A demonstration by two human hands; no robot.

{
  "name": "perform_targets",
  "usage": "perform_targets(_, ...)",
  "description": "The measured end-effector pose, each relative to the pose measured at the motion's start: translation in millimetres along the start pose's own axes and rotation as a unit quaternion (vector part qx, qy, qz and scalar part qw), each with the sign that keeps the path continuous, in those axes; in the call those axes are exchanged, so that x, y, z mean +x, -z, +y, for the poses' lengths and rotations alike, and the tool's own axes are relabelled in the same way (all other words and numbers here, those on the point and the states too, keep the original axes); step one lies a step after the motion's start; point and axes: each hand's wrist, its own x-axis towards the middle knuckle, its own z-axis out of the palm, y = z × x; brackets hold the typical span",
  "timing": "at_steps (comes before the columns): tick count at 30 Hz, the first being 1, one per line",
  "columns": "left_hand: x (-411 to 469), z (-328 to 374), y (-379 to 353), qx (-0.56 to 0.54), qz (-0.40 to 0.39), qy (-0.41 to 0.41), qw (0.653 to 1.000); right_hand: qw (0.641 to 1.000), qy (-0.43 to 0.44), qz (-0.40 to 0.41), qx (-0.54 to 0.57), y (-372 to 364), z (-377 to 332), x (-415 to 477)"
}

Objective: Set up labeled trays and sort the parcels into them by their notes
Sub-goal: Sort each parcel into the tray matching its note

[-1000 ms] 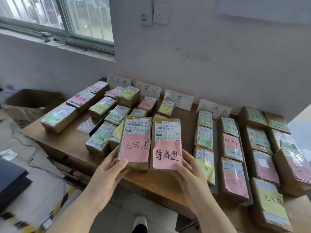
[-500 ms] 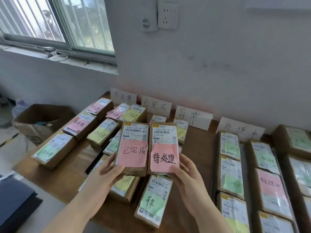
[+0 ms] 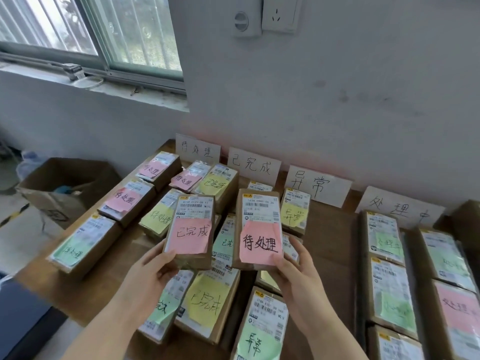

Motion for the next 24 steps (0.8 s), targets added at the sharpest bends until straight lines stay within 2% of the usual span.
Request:
perform_targets(8, 55.2, 11.3, 33.5, 0.046, -0.044, 0.077, 0.995, 0.992, 0.039, 0.112, 0.029, -27.0, 20.4, -17.3)
perform_targets(12, 73.6, 11.0, 45.4, 0.124, -0.082, 0.062, 0.987, 0.989, 0.048, 0.138, 0.032, -55.7, 37.5, -20.3)
perform_targets(14, 82.2, 7.5, 52.7, 0.201, -0.105, 0.037, 0.973, 0.987, 0.056, 0.145, 0.043, -73.5, 43.2, -20.2)
perform_targets(18, 85.7, 8.6, 56.1, 0.372, -0.122, -0.044, 0.919, 0.982, 0.075, 0.158, 0.066, -103.3, 56.3, -20.6)
perform_targets(20, 85.6, 9.5, 56.2, 0.401, -0.136, -0.064, 0.904, 0.981, 0.082, 0.166, 0.063, -112.9, 62.8, -22.1)
perform_targets(24, 88.9, 6.7, 60.1, 0.420, -0.168, -0.049, 0.890, 0.979, 0.094, 0.173, 0.051, -123.4, 68.9, -27.4)
